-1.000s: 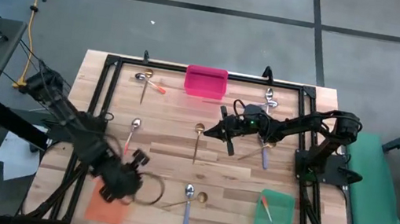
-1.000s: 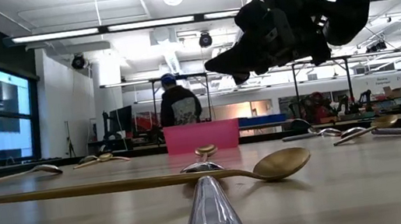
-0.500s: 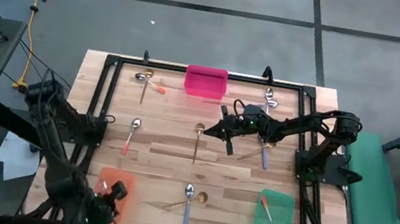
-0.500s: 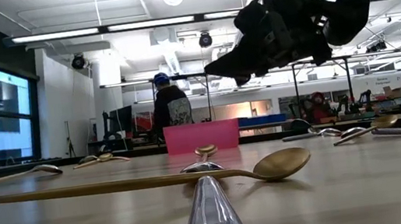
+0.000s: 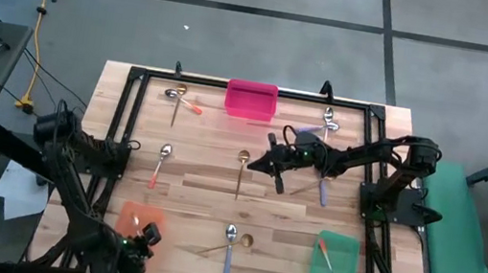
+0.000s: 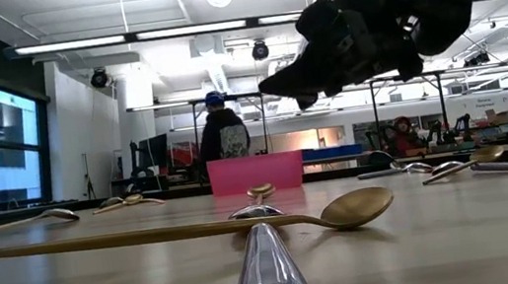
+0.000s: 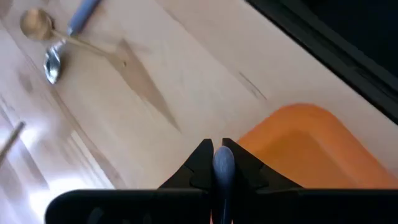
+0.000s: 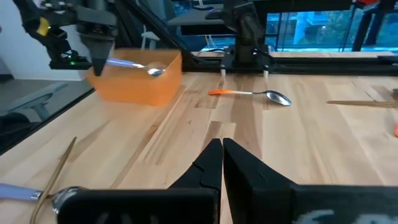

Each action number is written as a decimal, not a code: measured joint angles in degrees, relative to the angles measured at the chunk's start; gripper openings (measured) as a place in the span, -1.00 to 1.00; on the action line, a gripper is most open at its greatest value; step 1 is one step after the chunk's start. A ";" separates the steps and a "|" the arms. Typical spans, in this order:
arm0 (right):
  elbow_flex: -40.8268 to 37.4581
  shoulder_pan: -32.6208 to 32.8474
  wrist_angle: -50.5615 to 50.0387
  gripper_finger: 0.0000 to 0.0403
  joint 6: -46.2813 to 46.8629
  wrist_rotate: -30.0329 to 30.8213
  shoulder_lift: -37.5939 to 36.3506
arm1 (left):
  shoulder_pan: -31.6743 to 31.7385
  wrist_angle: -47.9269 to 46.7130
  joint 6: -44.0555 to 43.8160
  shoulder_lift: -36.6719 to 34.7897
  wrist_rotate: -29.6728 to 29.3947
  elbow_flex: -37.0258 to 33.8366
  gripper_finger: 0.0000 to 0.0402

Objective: Sort silverware by color (type)
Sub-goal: Put the purple spoon into the orange bin, then adjust the orange bin, then put the gold spoon into the red bin

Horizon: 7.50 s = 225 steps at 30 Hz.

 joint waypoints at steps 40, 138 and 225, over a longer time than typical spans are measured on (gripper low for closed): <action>0.00 1.10 -0.17 -1.00 -0.95 3.13 0.00 | -1.48 -7.13 -7.48 -5.05 14.34 -2.84 -0.90; 0.00 1.09 -0.59 -1.00 -0.46 3.19 0.00 | 4.68 -4.49 -30.55 -13.29 3.87 -9.75 -1.00; 25.12 14.12 -117.90 -0.22 6.64 35.49 -0.04 | 72.03 62.39 8.81 -45.81 31.53 -54.34 -1.00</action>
